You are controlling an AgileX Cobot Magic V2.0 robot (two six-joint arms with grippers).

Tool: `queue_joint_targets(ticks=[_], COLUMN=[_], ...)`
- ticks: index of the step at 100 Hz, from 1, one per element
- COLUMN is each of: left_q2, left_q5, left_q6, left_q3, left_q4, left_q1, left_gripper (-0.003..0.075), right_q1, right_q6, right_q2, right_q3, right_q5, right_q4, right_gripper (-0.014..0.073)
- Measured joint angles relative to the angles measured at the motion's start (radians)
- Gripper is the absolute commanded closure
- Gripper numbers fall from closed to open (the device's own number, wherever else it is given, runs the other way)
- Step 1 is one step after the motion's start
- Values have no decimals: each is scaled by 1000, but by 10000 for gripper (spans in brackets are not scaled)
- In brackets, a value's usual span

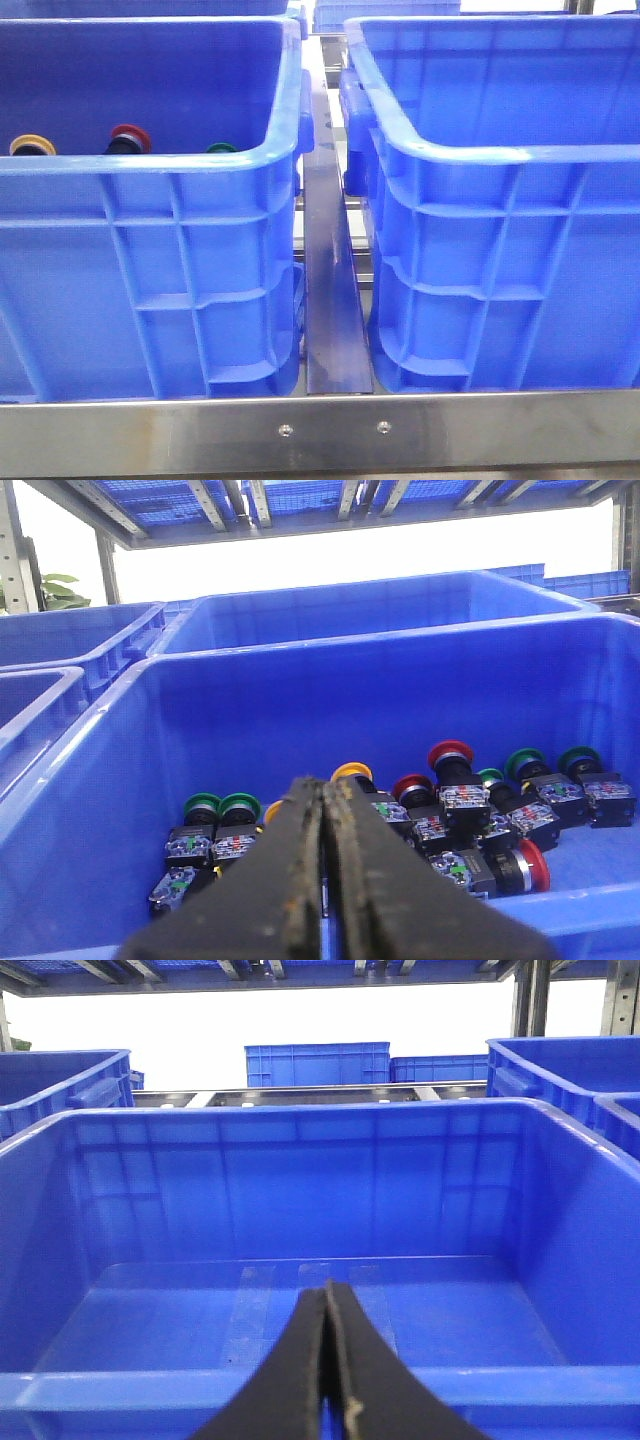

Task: Pick red and yellow buttons and place in box
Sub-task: 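Lower the left gripper into the button bin toward a red button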

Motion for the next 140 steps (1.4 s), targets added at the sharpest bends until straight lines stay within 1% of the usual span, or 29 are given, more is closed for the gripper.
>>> queue_joint_targets(ticks=[38, 43, 52, 66, 83, 97, 109, 118, 133, 136, 140], left_q2=[0, 0, 0, 44, 229, 406, 543, 630, 727, 741, 760], left_q5=[-13, 9, 102, 272, 512, 668, 745, 763, 765, 765, 765], left_q6=[0, 0, 0, 0, 0, 0, 2, 2, 2, 2, 2], left_q3=[-4, -16, -86, -271, -519, -688, -792, -839, -856, -858, -858], left_q4=[0, -2, -9, -54, -82, -87, -89, -89, -89, -89, -89], left_q1=[0, 0, 0, 0, 0, 0, 0, 0, 0, 0, 0], left_gripper=[741, 741, 741, 741, 741, 741, 741, 741, 738, 732, 704], right_q1=[0, 0, 0, 0, 0, 0, 0, 0, 0, 0, 0], right_q6=[0, 0, 0, 0, 0, 0, 0, 0, 0, 0, 0], right_q2=[0, 0, 0, 0, 0, 0, 0, 0, 0, 0, 0], right_q3=[0, 0, 0, 0, 0, 0, 0, 0, 0, 0, 0], right_q5=[0, 0, 0, 0, 0, 0, 0, 0, 0, 0, 0], right_q4=[0, 0, 0, 0, 0, 0, 0, 0, 0, 0, 0], right_gripper=[663, 663, 663, 663, 663, 663, 663, 663, 663, 663, 663])
